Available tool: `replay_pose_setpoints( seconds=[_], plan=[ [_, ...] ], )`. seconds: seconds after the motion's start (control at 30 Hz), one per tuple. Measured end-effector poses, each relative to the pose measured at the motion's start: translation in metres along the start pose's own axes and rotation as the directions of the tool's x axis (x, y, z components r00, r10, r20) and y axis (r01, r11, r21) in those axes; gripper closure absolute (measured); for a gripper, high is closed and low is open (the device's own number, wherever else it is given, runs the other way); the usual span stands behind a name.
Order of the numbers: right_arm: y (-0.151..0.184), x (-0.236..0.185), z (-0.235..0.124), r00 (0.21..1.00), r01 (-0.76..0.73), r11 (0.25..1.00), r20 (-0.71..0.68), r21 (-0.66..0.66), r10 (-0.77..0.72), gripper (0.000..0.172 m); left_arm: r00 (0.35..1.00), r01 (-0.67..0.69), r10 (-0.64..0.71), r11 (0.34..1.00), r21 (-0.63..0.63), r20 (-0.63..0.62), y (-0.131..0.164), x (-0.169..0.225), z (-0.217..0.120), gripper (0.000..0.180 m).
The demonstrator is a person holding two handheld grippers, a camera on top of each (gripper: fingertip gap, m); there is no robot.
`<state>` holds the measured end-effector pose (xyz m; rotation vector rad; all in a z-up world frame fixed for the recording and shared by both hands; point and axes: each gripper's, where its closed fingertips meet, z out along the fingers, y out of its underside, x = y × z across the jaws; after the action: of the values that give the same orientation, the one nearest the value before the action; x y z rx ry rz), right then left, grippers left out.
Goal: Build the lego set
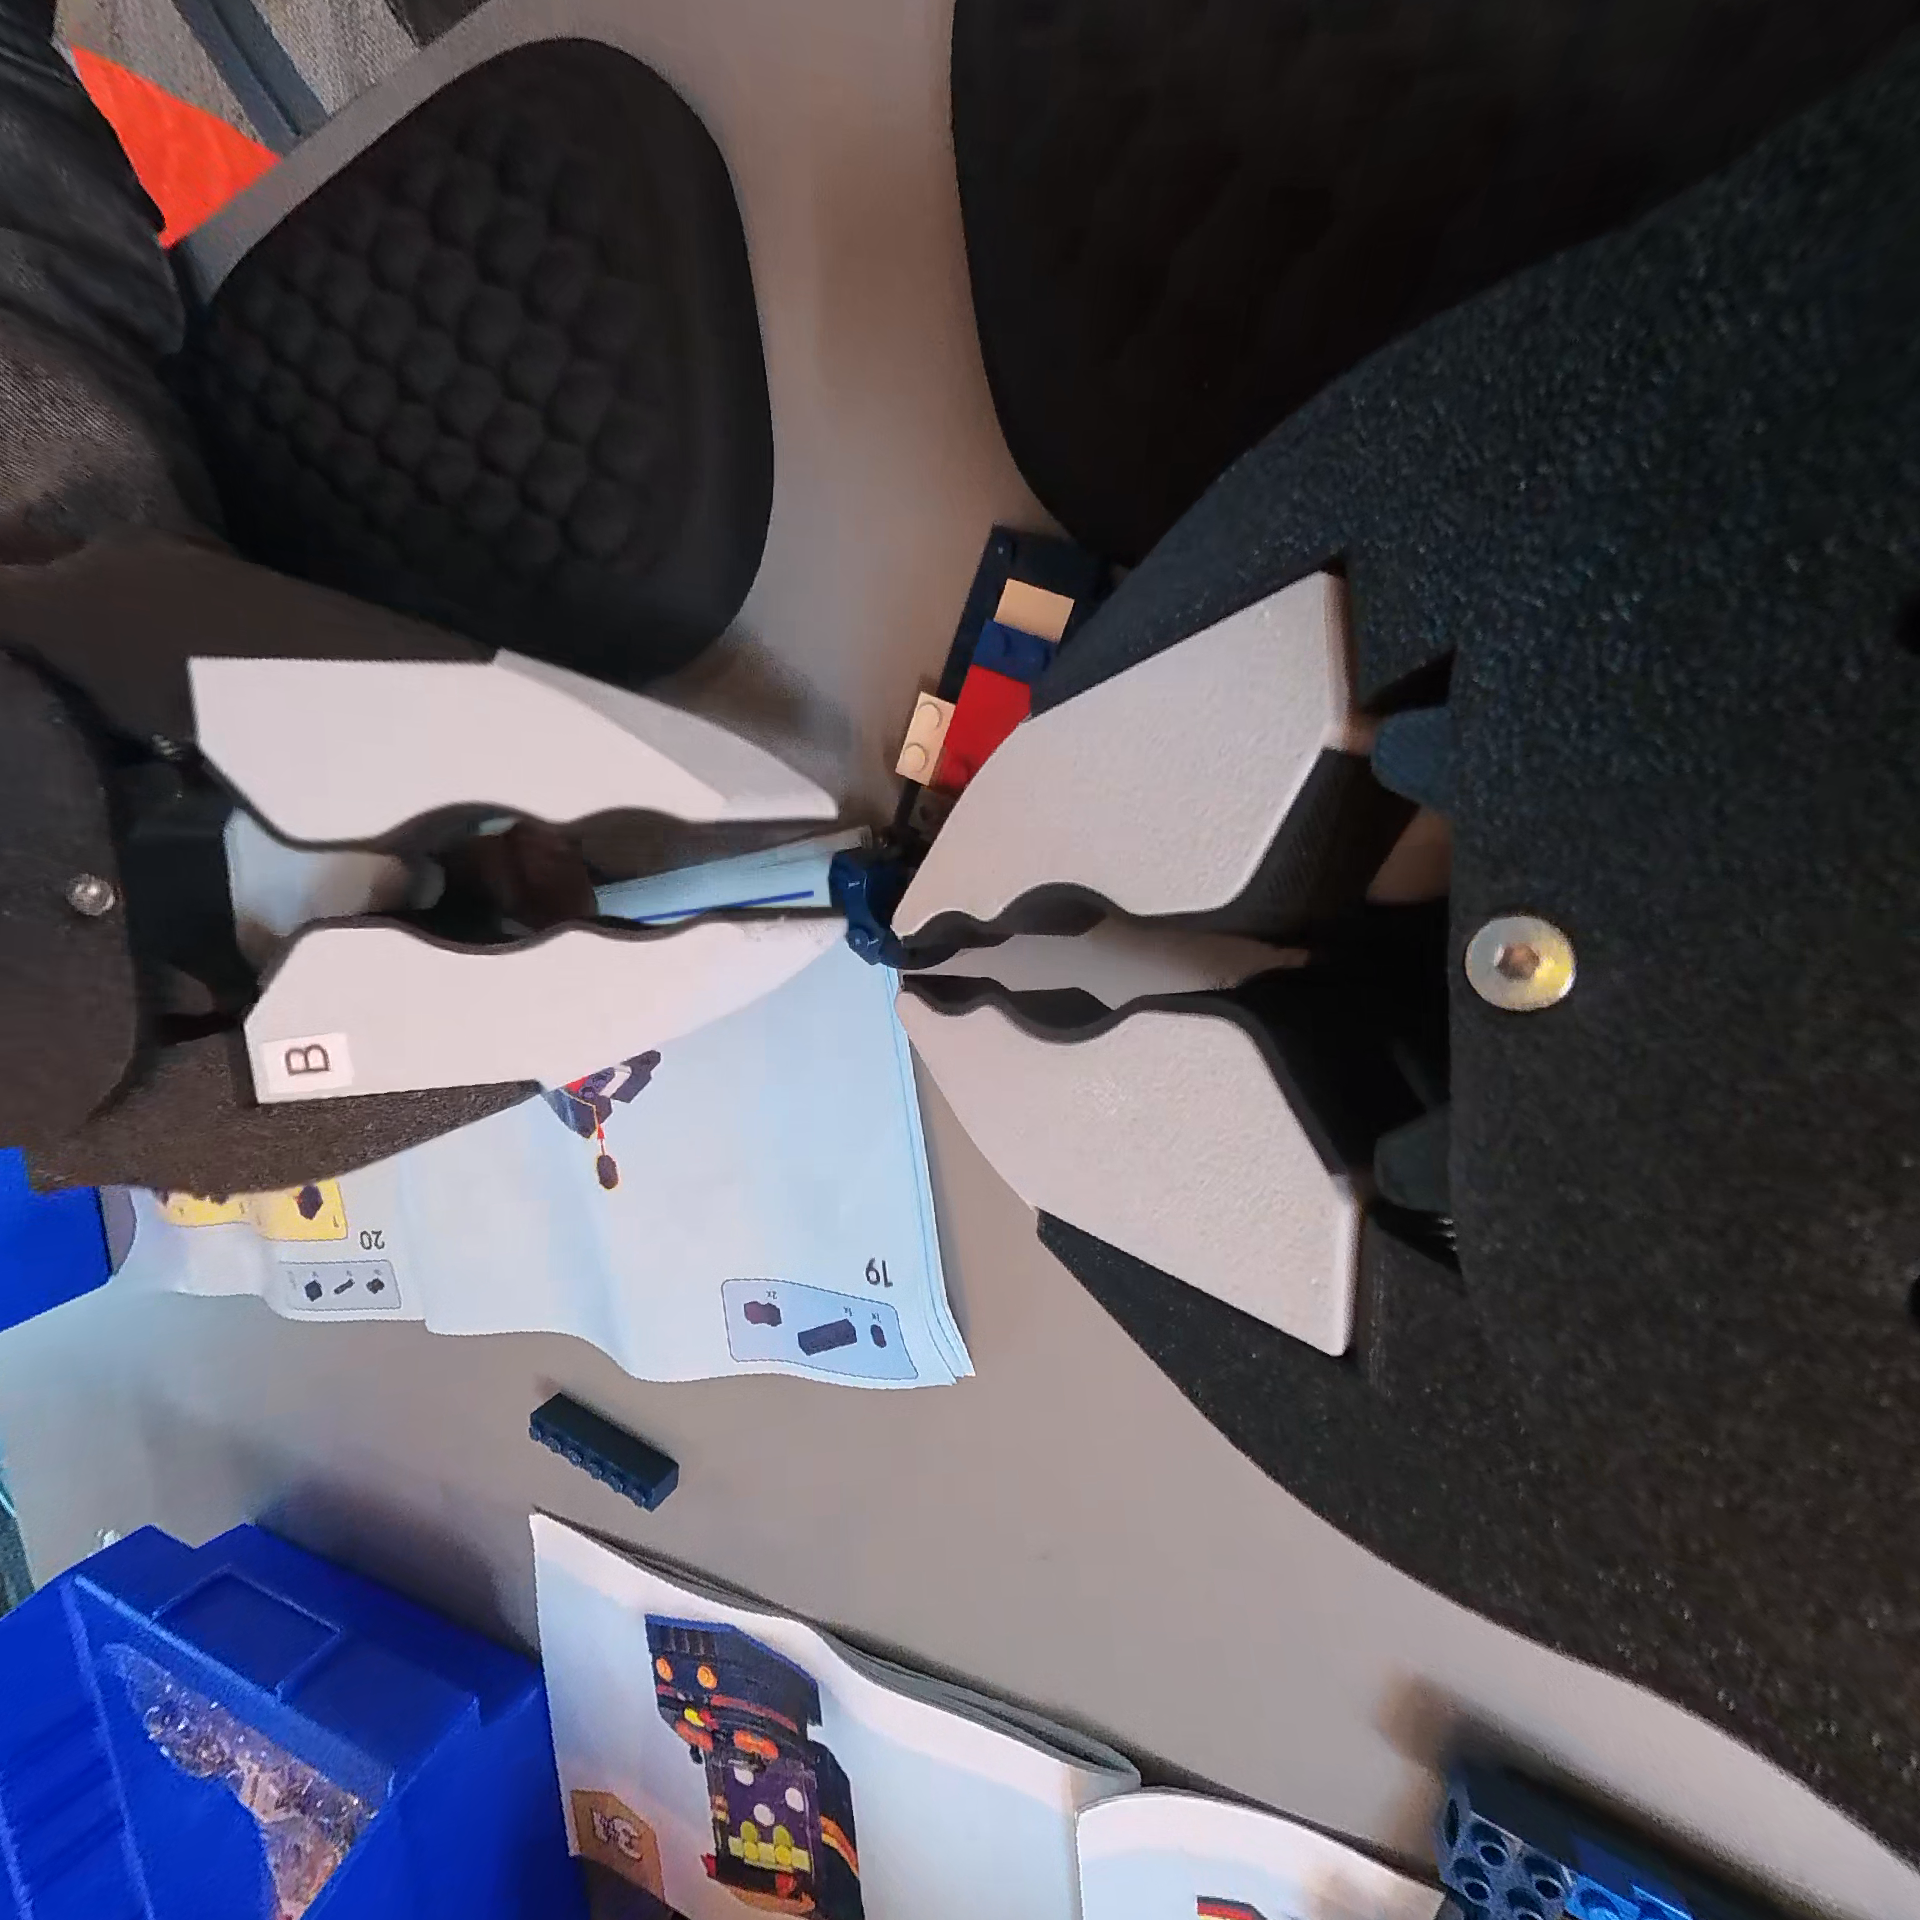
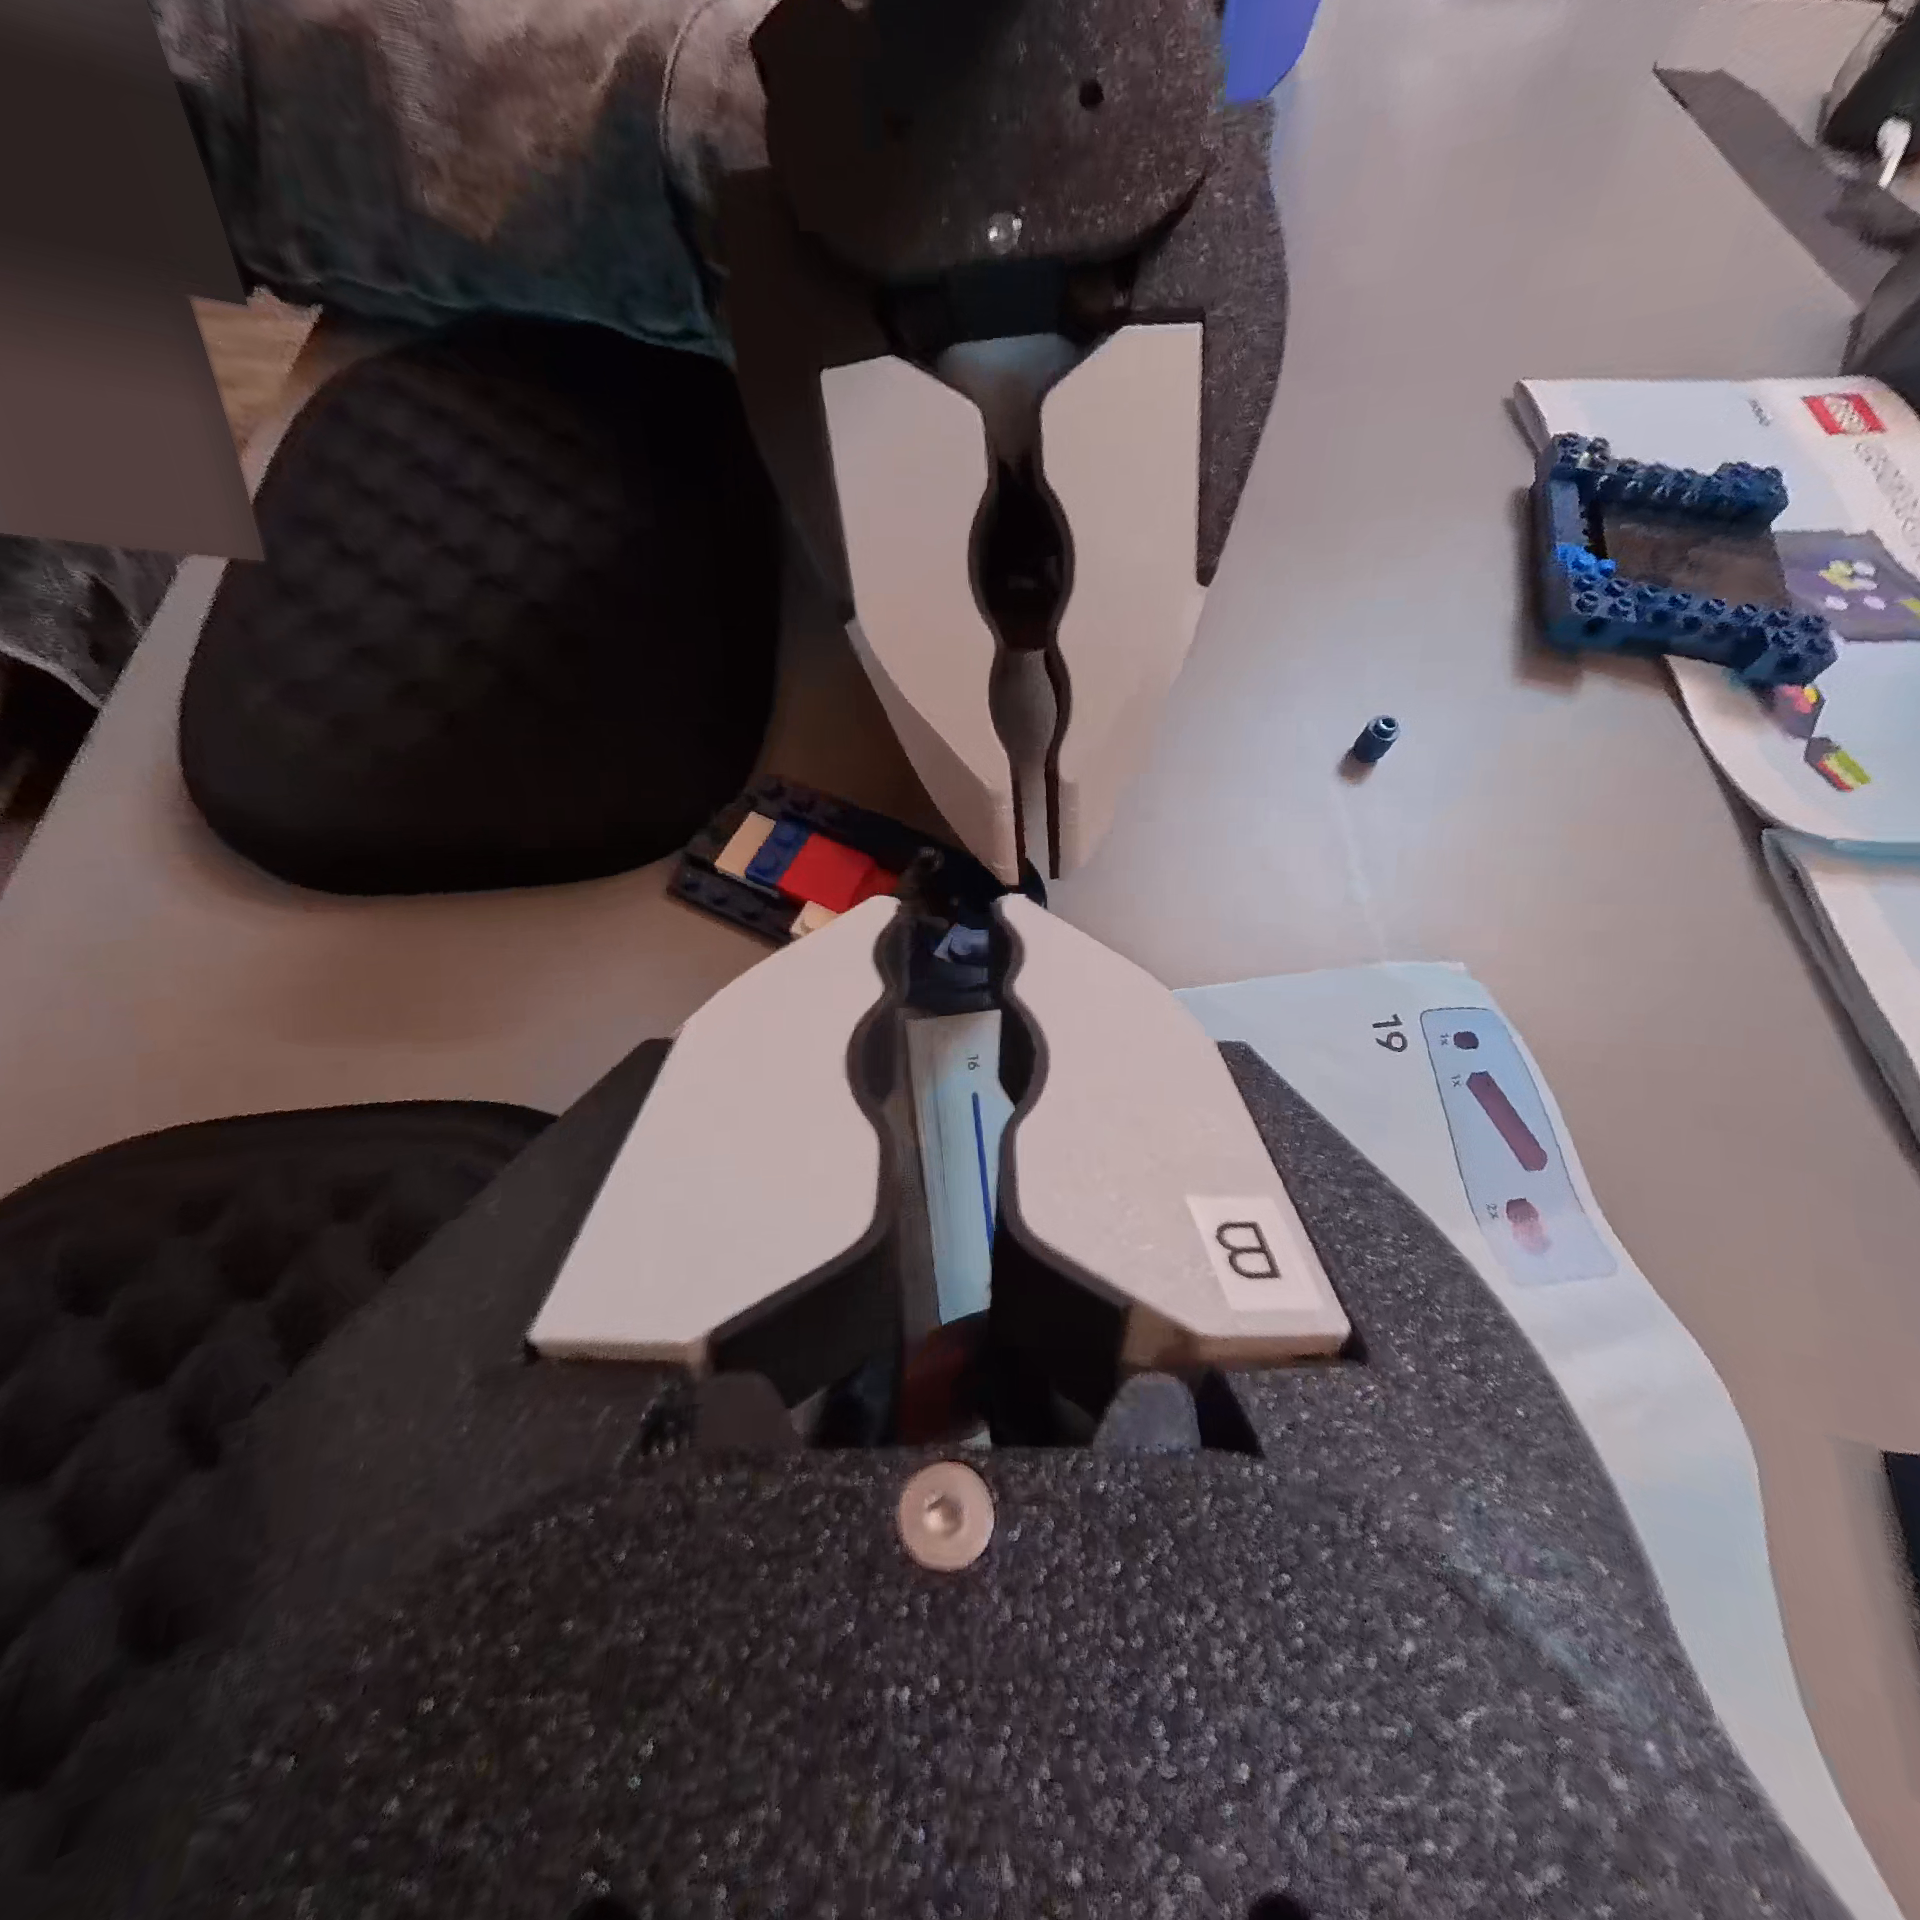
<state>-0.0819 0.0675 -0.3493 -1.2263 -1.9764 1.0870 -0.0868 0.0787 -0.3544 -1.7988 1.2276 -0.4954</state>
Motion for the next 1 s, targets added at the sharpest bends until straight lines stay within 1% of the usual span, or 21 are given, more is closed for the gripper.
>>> replay_pose_setpoints(
  seconds=[0.07,0.17,0.2,0.3,0.47,0.6,1.0],
  plan=[
    [0.003,0.001,0.000,0.997,0.057,0.998,-0.043,-0.013,-0.057,0.149,1.000,-0.005,0.005,1.000,0.000,0.005,0.000,0.000,0.000,0.176],
    [0.002,0.006,-0.007,0.988,0.084,0.996,-0.133,-0.002,-0.084,0.148,1.000,-0.011,0.011,1.000,0.001,0.011,0.000,0.000,0.000,0.176],
    [0.002,0.007,-0.008,0.986,0.082,0.997,-0.148,0.007,-0.080,0.148,1.000,-0.012,0.012,1.000,0.001,0.012,0.000,0.000,0.000,0.176],
    [0.007,0.008,-0.003,0.990,0.052,0.999,-0.134,-0.015,-0.053,0.137,1.000,-0.015,0.015,1.000,0.001,0.020,0.000,0.000,0.000,0.176],
    [0.011,0.007,0.004,0.993,0.053,0.997,-0.101,-0.052,-0.058,0.145,0.999,-0.031,0.031,1.000,0.002,0.035,0.000,0.000,0.000,0.176],
    [0.011,0.008,0.004,0.992,0.063,0.996,-0.105,-0.057,-0.069,0.151,0.999,-0.032,0.032,0.999,0.002,0.033,0.000,0.000,0.000,0.176],
    [0.012,0.007,0.005,0.990,0.095,0.993,-0.094,-0.070,-0.101,0.152,0.999,-0.042,0.042,0.999,0.004,0.034,-0.001,0.001,0.001,0.177]
  ],
)
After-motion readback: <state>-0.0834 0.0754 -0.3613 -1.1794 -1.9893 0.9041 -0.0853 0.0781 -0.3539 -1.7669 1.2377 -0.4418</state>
